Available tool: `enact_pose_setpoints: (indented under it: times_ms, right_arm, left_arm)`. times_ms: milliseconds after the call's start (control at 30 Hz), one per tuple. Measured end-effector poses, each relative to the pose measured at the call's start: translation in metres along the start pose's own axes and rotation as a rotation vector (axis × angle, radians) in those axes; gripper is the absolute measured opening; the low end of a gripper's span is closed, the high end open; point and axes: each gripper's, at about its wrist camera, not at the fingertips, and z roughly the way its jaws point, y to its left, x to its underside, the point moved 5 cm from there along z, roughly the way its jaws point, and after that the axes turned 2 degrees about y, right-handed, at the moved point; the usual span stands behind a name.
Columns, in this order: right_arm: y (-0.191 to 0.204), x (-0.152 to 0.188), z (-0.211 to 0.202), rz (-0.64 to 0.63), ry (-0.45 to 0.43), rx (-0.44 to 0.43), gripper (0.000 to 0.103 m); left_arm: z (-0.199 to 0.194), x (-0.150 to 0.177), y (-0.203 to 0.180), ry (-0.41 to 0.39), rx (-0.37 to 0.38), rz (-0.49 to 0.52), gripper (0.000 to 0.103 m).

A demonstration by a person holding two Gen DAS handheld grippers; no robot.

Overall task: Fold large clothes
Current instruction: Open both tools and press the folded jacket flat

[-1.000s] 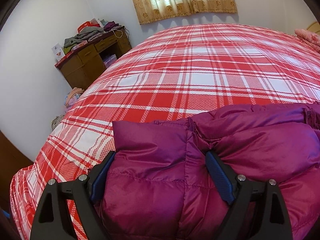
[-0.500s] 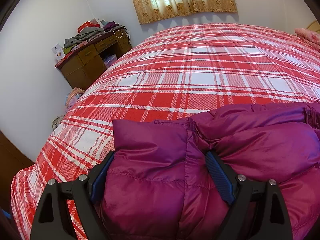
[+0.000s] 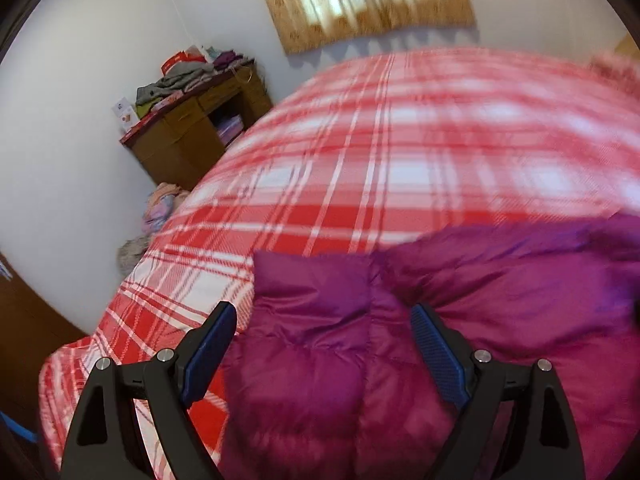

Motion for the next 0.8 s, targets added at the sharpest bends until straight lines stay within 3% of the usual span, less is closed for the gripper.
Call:
enact_pose_setpoints:
  times_ms: [67,167,267,333,533,800]
  right_arm:
    - [0.006,-0.007,-0.020,0.044,-0.057,-0.014,0.042]
    - [0.027,-0.015,-0.033,0.048,-0.103,-0.030,0.047]
    - [0.045,-0.010,-0.011,0.009,-0.057,-0.008,0.047]
    - [0.043,-0.001,0.008,0.027,-0.018,-0.014,0.047]
    - [0.038,0.002,0.019,0.031,-0.013,-0.030,0.048]
    - [0.047,0.003,0.018,0.015,-0.009,-0.004,0.048]
  left_arm:
    - [-0.022,-0.004,0.003,-0.039,0.041,-0.038,0.090]
    - [-0.030,0.001,-0.005,-0.067,0.046,-0.036,0.090]
    - [-0.006,0.013,-0.019,-0.007,0.001,0.014,0.090]
    - [0.010,0.020,-0.018,0.035,0.023,-0.019,0.090]
    - [0.017,0.025,-0.021,0.047,0.049,-0.036,0.090]
    - [0.021,0.026,-0.025,0.050,0.015,-0.015,0.091]
